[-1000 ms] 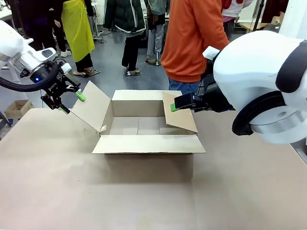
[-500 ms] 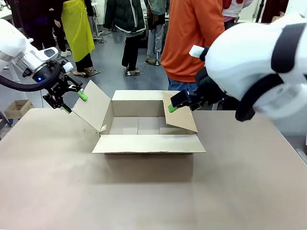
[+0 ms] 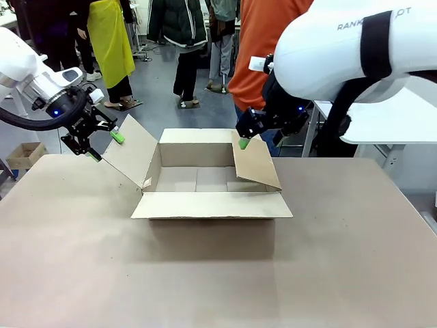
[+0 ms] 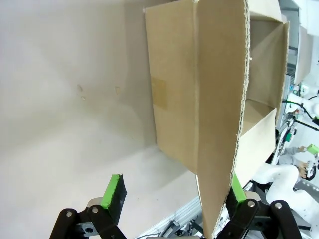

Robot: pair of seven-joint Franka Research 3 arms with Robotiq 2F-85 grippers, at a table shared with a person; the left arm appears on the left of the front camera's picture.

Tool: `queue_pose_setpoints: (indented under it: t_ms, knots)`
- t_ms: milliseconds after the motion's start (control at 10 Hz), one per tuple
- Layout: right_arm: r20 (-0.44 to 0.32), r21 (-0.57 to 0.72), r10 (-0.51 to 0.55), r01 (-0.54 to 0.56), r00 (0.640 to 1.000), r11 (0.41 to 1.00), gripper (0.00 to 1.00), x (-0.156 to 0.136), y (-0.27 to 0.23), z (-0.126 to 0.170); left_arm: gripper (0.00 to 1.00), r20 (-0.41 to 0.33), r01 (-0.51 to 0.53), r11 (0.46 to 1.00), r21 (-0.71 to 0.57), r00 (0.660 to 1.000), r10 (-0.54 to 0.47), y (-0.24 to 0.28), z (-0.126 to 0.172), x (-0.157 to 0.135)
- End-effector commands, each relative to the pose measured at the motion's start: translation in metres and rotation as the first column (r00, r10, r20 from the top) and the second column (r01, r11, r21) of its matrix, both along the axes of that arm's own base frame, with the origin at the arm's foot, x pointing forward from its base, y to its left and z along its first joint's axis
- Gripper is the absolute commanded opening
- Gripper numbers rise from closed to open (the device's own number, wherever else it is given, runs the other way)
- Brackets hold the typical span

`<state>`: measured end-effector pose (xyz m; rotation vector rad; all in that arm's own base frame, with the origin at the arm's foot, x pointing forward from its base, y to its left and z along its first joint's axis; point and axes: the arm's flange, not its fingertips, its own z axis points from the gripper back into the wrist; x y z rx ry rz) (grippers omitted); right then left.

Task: Pack the gift set into the box.
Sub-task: Place both hands on the side flaps of the Package Box and spread them outward.

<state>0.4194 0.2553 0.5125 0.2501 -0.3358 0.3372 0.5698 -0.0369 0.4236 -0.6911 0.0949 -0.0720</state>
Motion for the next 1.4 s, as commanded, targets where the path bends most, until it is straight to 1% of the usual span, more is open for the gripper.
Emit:
queue_pose_setpoints:
  t_ms: [0,100,200,300,400,500,600,700,900,1000,1100,1200,1300]
  knots:
    - [-0.015,-0.007,-0.135,0.135,0.991,0.991,1.00,0.002,-0.023,-0.010,1.00,-0.002,-0.010,1.000,0.018,1.000,0.010,-0.001,0.002,-0.003]
    - [0.026,-0.102,-0.156,0.158,0.987,0.982,1.00,0.015,0.008,-0.017,1.00,-0.002,-0.010,1.000,0.018,1.000,0.010,-0.001,0.002,-0.003]
    - [-0.005,-0.147,-0.151,0.149,0.989,0.978,1.00,0.033,0.036,-0.021,1.00,-0.002,-0.010,1.000,0.018,1.000,0.010,-0.001,0.002,-0.003]
    - [-0.066,-0.180,-0.147,0.134,0.987,0.975,1.00,0.054,0.060,-0.025,1.00,-0.002,-0.010,1.000,0.018,1.000,0.010,-0.001,0.002,-0.003]
    - [-0.100,-0.236,-0.188,0.160,0.977,0.959,1.00,0.072,0.078,-0.029,1.00,-0.002,-0.010,1.000,0.018,1.000,0.010,-0.001,0.002,-0.003]
    - [-0.106,-0.329,-0.248,0.201,0.963,0.923,1.00,0.086,0.097,-0.038,1.00,-0.002,-0.010,1.000,0.018,1.000,0.010,-0.001,0.002,-0.003]
    - [-0.099,-0.360,-0.266,0.214,0.959,0.908,1.00,0.093,0.113,-0.044,1.00,-0.002,-0.010,1.000,0.018,1.000,0.010,-0.001,0.002,-0.003]
    - [-0.079,-0.417,-0.293,0.235,0.953,0.878,1.00,0.099,0.128,-0.051,1.00,-0.002,-0.010,1.000,0.018,1.000,0.010,-0.001,0.002,-0.003]
    - [-0.088,-0.500,-0.290,0.210,0.953,0.840,1.00,0.107,0.149,-0.072,1.00,-0.002,-0.010,1.000,0.018,1.000,0.010,-0.001,0.002,-0.003]
    - [-0.071,-0.560,-0.320,0.227,0.945,0.796,1.00,0.112,0.152,-0.087,1.00,-0.002,-0.010,1.000,0.018,1.000,0.010,-0.001,0.002,-0.003]
    - [0.002,-0.635,-0.357,0.277,0.934,0.722,1.00,0.114,0.153,-0.096,1.00,-0.002,-0.010,1.000,0.018,1.000,0.010,-0.001,0.002,-0.003]
    - [0.016,-0.660,-0.355,0.276,0.935,0.698,1.00,0.114,0.152,-0.101,1.00,-0.002,-0.010,1.000,0.018,1.000,0.010,-0.001,0.002,-0.003]
    - [0.003,-0.675,-0.361,0.268,0.933,0.687,1.00,0.115,0.149,-0.107,1.00,-0.002,-0.010,1.000,0.018,1.000,0.010,-0.001,0.002,-0.003]
